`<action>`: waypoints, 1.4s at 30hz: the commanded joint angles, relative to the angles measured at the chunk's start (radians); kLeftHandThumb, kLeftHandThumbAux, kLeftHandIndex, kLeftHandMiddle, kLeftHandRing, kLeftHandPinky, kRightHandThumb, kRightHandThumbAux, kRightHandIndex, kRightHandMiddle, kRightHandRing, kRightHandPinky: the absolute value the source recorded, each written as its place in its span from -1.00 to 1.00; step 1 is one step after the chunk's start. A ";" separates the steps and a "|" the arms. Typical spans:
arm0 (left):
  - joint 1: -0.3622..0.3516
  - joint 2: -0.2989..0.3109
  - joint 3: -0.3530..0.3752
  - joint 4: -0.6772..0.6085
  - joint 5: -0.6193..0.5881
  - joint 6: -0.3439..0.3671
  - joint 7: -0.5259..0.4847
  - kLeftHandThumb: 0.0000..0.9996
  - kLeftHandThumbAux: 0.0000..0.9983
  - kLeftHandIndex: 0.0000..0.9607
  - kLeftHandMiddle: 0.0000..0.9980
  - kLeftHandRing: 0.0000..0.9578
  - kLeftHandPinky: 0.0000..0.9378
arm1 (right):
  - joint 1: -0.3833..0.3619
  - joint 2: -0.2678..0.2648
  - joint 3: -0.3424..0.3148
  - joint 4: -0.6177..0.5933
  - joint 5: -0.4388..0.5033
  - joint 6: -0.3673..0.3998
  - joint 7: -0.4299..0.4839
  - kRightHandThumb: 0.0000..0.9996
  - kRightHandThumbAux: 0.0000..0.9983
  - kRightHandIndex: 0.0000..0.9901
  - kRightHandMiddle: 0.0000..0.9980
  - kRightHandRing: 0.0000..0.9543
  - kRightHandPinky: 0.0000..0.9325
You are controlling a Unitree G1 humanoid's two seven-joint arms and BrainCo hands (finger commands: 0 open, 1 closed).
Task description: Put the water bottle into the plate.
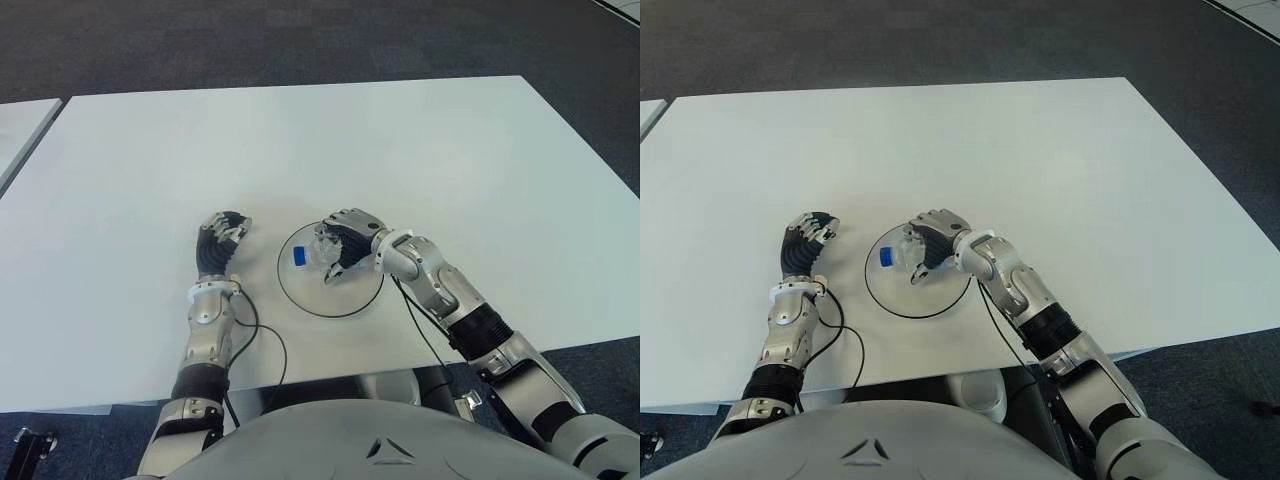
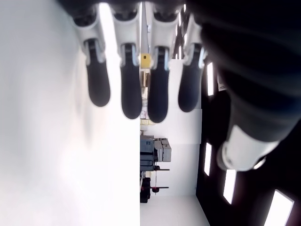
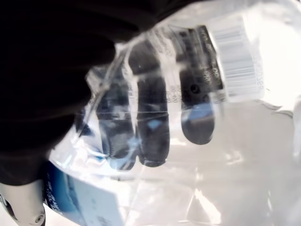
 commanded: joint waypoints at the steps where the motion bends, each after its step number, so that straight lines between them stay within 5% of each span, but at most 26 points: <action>1: 0.034 -0.008 0.004 0.059 -0.005 0.064 -0.005 0.42 0.44 -0.11 -0.12 -0.12 -0.12 | 0.013 0.006 0.007 -0.040 0.005 0.046 0.052 -0.13 0.49 -0.47 -0.38 -0.31 -0.25; 4: 0.033 -0.008 0.004 0.060 -0.006 0.064 -0.007 0.42 0.44 -0.11 -0.12 -0.13 -0.12 | 0.011 0.005 0.010 -0.052 0.012 0.058 0.080 -0.37 0.51 -0.66 -0.57 -0.51 -0.44; 14: 0.031 -0.004 0.002 0.061 -0.003 0.071 -0.005 0.42 0.44 -0.11 -0.13 -0.14 -0.14 | 0.001 -0.003 0.016 -0.057 0.024 0.044 0.118 -0.71 0.50 -0.93 -0.94 -0.92 -0.82; 24: 0.028 -0.005 0.005 0.068 -0.005 0.063 -0.004 0.42 0.44 -0.11 -0.11 -0.11 -0.10 | 0.006 -0.010 0.005 -0.041 0.065 -0.045 0.054 -0.99 0.30 -1.00 -1.00 -1.00 -1.00; 42: 0.032 -0.003 -0.002 0.055 0.017 0.075 0.015 0.42 0.44 -0.11 -0.07 -0.05 -0.02 | 0.023 0.003 -0.037 0.059 0.094 -0.310 -0.319 -1.00 -0.10 -1.00 -1.00 -1.00 -1.00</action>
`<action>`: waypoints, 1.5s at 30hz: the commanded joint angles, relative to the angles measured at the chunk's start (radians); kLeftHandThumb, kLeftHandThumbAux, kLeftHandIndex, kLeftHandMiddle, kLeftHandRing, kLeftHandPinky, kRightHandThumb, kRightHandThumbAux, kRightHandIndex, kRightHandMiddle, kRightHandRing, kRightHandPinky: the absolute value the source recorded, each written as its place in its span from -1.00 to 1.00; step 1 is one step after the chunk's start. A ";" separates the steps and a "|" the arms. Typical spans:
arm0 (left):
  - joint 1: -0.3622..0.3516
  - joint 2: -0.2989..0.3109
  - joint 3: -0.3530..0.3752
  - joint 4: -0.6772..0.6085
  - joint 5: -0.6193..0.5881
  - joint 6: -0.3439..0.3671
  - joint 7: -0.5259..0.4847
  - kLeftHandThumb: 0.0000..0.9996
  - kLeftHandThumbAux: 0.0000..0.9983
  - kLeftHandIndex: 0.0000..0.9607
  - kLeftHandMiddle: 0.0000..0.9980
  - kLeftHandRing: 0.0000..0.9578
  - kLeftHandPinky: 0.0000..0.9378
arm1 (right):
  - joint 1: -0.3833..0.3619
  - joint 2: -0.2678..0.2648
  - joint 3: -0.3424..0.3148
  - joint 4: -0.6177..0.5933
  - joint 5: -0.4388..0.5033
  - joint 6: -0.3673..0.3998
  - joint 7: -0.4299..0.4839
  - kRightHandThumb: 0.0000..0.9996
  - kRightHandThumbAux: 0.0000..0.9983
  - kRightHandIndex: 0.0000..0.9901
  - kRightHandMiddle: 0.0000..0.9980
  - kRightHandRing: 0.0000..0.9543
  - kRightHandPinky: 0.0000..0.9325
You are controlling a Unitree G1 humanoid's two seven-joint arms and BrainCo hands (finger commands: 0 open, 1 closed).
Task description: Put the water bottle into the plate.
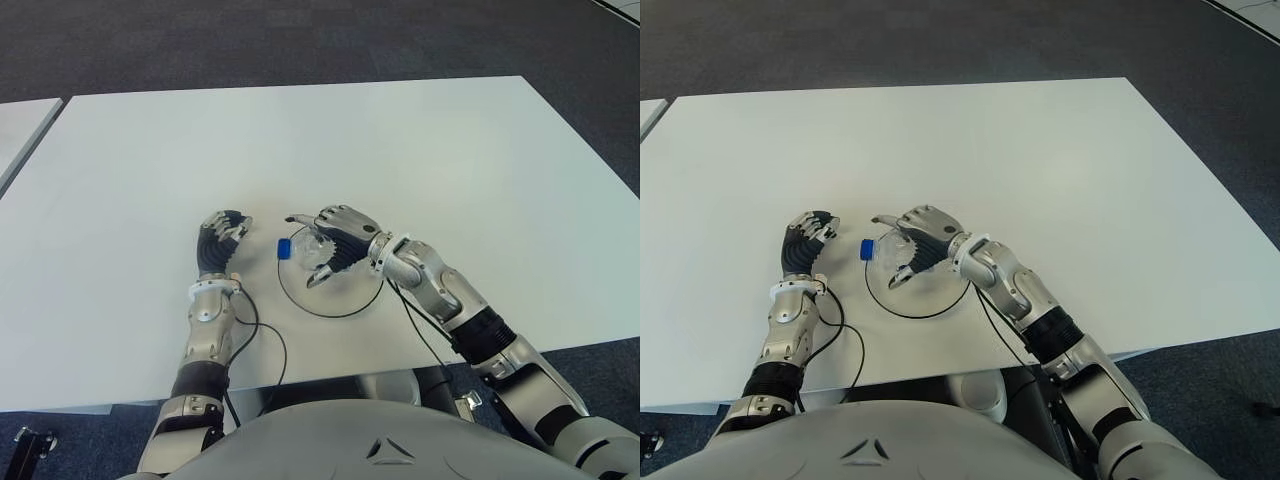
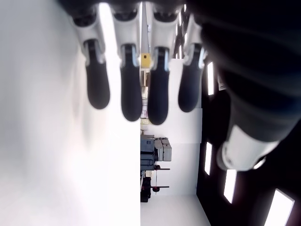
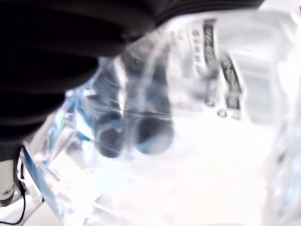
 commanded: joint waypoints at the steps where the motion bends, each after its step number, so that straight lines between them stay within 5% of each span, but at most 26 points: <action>1: 0.044 -0.006 -0.003 0.043 0.015 0.073 0.014 0.41 0.44 -0.11 -0.07 -0.05 -0.03 | 0.006 0.015 -0.026 0.042 0.025 -0.077 -0.107 -1.00 -0.12 -1.00 -1.00 -1.00 -1.00; 18: 0.042 -0.010 0.002 0.049 0.021 0.053 0.022 0.42 0.44 -0.11 -0.07 -0.08 -0.07 | -0.017 0.027 -0.025 0.147 -0.119 -0.200 -0.494 -1.00 -0.17 -1.00 -1.00 -1.00 -1.00; 27: 0.048 -0.010 -0.002 0.044 0.020 0.048 0.015 0.41 0.44 -0.11 -0.07 -0.09 -0.09 | -0.040 0.039 -0.003 0.217 -0.254 -0.189 -0.764 -1.00 -0.14 -1.00 -1.00 -1.00 -1.00; 45: 0.050 -0.010 -0.006 0.039 0.023 0.054 0.019 0.41 0.44 -0.11 -0.08 -0.09 -0.08 | -0.068 0.047 0.023 0.304 -0.258 -0.223 -0.912 -1.00 -0.13 -1.00 -1.00 -1.00 -1.00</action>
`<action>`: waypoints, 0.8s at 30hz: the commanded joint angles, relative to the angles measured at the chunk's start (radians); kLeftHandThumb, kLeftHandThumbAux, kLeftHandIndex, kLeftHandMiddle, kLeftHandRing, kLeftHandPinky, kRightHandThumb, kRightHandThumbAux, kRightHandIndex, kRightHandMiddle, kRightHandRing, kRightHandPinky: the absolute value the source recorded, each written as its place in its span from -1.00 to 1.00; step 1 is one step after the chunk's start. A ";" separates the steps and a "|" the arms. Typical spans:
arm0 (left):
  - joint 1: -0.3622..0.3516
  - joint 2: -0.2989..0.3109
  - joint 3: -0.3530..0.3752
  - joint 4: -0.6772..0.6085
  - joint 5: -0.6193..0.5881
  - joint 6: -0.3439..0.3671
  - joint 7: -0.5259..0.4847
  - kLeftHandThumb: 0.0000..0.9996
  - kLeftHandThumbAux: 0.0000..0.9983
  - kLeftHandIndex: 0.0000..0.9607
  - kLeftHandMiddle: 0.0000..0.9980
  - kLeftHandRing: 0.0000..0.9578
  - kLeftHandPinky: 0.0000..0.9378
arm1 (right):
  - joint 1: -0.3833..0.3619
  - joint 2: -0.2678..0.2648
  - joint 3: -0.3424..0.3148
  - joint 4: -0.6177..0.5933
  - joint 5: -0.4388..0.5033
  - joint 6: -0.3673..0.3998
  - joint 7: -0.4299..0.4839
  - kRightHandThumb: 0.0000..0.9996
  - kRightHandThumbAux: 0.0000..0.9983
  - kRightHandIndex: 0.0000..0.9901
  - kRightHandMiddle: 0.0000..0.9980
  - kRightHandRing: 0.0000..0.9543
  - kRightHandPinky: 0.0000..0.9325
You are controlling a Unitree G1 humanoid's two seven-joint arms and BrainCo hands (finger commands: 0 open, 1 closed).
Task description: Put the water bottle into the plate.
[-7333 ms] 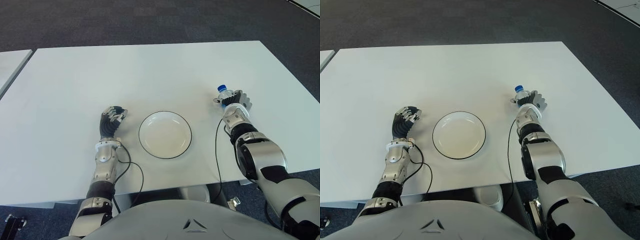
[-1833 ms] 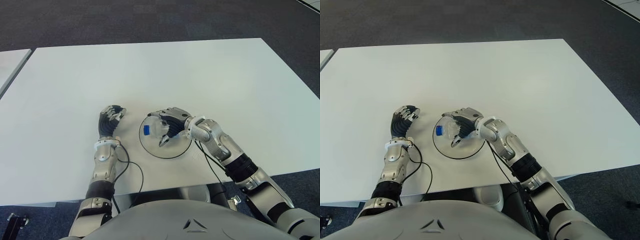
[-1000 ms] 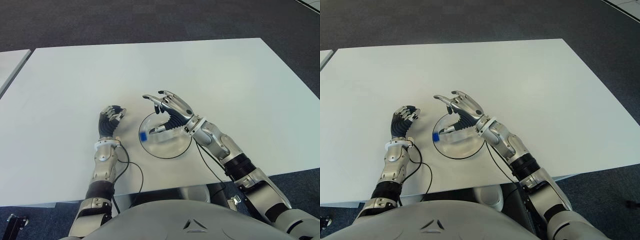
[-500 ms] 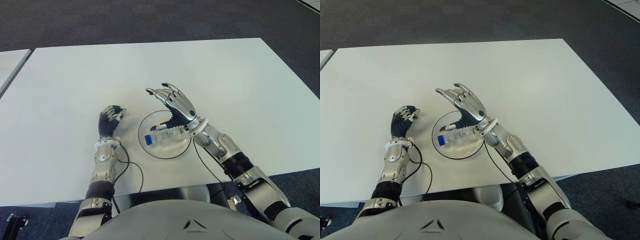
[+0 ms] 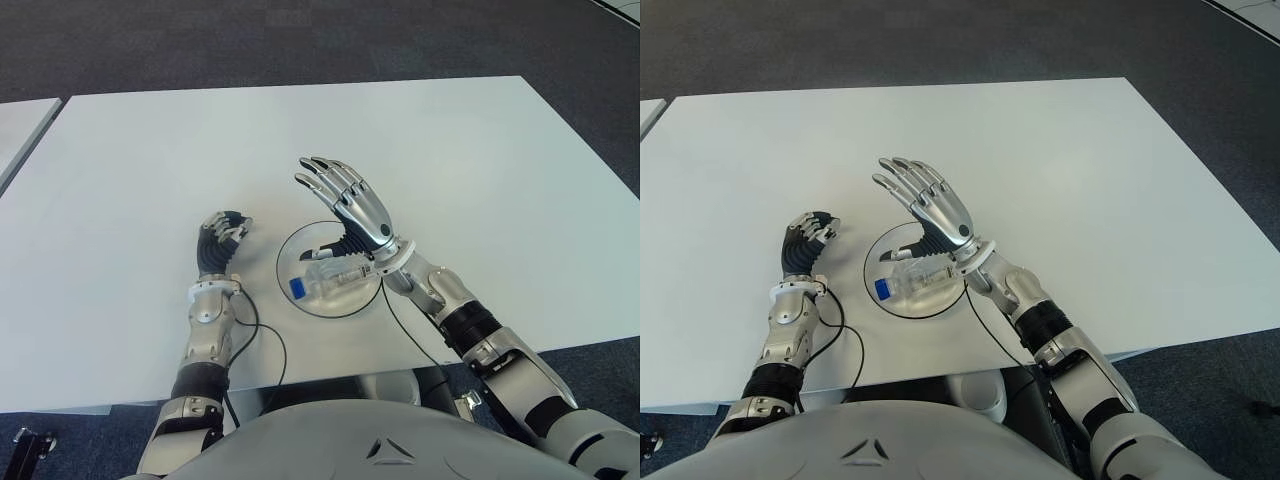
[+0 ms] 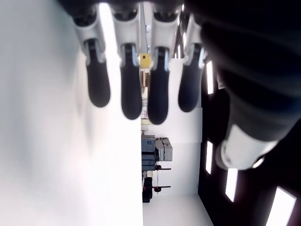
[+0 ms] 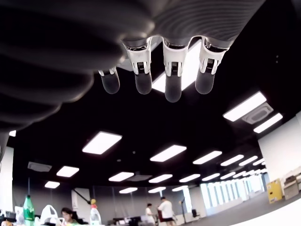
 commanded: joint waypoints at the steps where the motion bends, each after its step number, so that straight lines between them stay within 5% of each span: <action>1: 0.043 -0.010 0.000 0.044 0.005 0.058 0.009 0.41 0.44 -0.11 -0.08 -0.09 -0.08 | -0.013 0.007 0.004 0.030 0.025 -0.027 -0.012 -1.00 -0.13 -1.00 -1.00 -1.00 -1.00; 16: 0.040 -0.012 0.003 0.046 -0.004 0.066 0.002 0.42 0.44 -0.11 -0.08 -0.09 -0.08 | -0.017 0.023 -0.052 0.079 0.066 -0.015 -0.105 -1.00 -0.06 -1.00 -1.00 -1.00 -1.00; 24: 0.041 -0.008 0.001 0.044 -0.008 0.073 -0.010 0.42 0.44 -0.11 -0.10 -0.12 -0.13 | -0.001 0.037 -0.158 0.161 0.336 -0.132 0.013 -1.00 0.03 -1.00 -1.00 -1.00 -1.00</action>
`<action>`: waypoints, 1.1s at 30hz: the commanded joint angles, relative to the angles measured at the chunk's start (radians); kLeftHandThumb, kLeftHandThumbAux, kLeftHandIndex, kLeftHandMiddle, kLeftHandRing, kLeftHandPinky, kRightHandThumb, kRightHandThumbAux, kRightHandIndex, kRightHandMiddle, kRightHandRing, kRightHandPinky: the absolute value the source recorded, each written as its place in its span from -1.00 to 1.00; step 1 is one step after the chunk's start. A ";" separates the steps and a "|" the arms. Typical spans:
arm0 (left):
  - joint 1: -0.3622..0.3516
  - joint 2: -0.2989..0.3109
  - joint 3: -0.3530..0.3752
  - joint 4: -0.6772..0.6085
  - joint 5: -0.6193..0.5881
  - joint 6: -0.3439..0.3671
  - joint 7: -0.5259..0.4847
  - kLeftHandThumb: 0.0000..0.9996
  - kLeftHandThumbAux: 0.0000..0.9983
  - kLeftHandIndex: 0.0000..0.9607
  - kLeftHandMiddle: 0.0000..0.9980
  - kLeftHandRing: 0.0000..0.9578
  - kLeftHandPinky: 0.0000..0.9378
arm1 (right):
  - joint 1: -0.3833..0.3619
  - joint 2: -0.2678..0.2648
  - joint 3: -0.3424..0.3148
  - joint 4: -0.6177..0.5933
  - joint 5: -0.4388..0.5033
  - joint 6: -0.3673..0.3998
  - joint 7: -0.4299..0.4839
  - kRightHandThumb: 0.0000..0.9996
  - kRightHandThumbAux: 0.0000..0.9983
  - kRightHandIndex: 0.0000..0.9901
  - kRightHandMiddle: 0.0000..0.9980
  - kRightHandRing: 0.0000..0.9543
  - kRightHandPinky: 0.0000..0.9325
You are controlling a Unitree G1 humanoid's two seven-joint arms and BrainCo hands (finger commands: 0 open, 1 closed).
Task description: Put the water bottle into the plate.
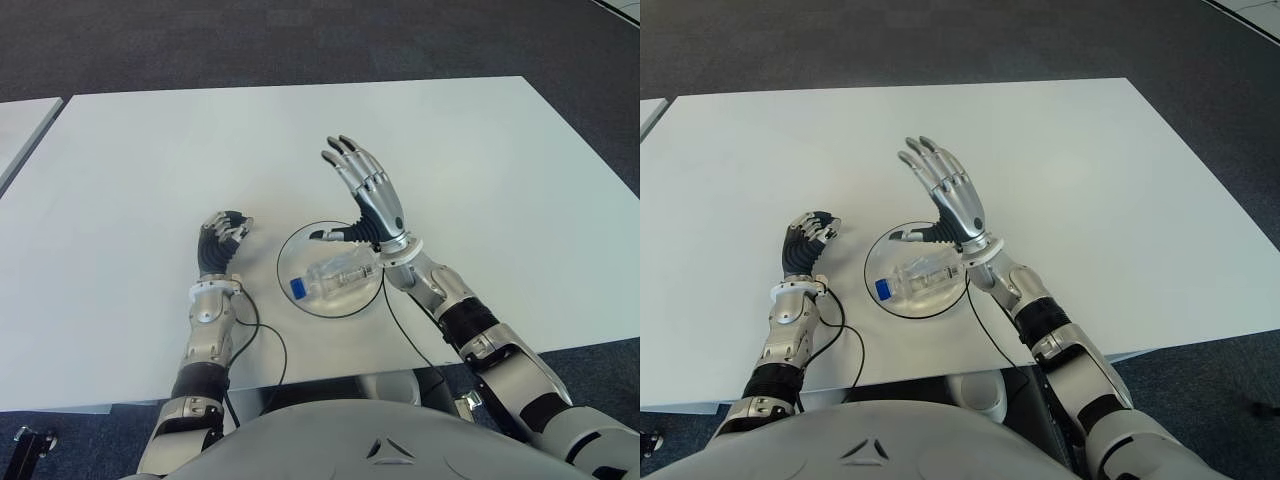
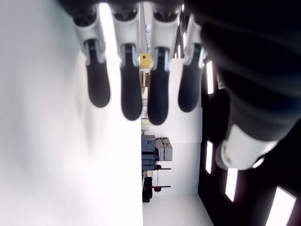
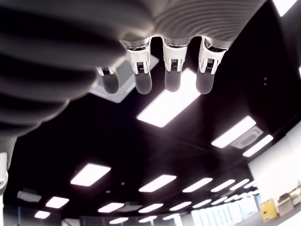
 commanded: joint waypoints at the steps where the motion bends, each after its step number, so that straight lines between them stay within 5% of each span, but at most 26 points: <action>1: 0.042 -0.008 0.000 0.044 -0.006 0.073 -0.010 0.42 0.44 -0.11 -0.11 -0.12 -0.13 | 0.012 0.018 -0.068 0.048 0.149 -0.044 0.072 -1.00 0.09 -1.00 -1.00 -1.00 -1.00; 9: 0.045 -0.006 -0.002 0.043 -0.009 0.067 -0.018 0.41 0.44 -0.11 -0.13 -0.15 -0.16 | 0.035 0.086 -0.193 0.089 0.318 0.020 0.133 -1.00 0.45 -0.99 -0.98 -0.97 -0.81; 16: 0.048 -0.004 -0.005 0.038 -0.006 0.066 -0.020 0.41 0.44 -0.11 -0.14 -0.16 -0.16 | 0.042 0.117 -0.296 0.187 0.499 -0.008 0.256 -1.00 0.67 -0.78 -0.71 -0.64 -0.40; 23: 0.049 -0.001 -0.004 0.038 -0.009 0.053 -0.031 0.42 0.45 -0.12 -0.14 -0.15 -0.15 | 0.051 0.181 -0.394 0.183 0.756 0.013 0.494 -1.00 0.82 -0.36 -0.22 -0.14 -0.01; 30: 0.049 0.000 -0.001 0.038 -0.012 0.059 -0.035 0.42 0.45 -0.12 -0.14 -0.15 -0.17 | 0.058 0.217 -0.461 0.170 0.878 0.051 0.627 -1.00 0.93 0.06 0.10 0.19 0.28; 32: 0.049 0.000 0.000 0.039 -0.012 0.062 -0.034 0.42 0.45 -0.12 -0.14 -0.16 -0.17 | 0.062 0.222 -0.479 0.165 0.905 0.078 0.658 -0.90 0.94 0.16 0.22 0.29 0.33; 33: 0.047 0.000 0.001 0.041 -0.012 0.064 -0.031 0.42 0.45 -0.12 -0.14 -0.16 -0.17 | 0.063 0.225 -0.491 0.162 0.923 0.105 0.674 -0.64 0.84 0.11 0.23 0.29 0.33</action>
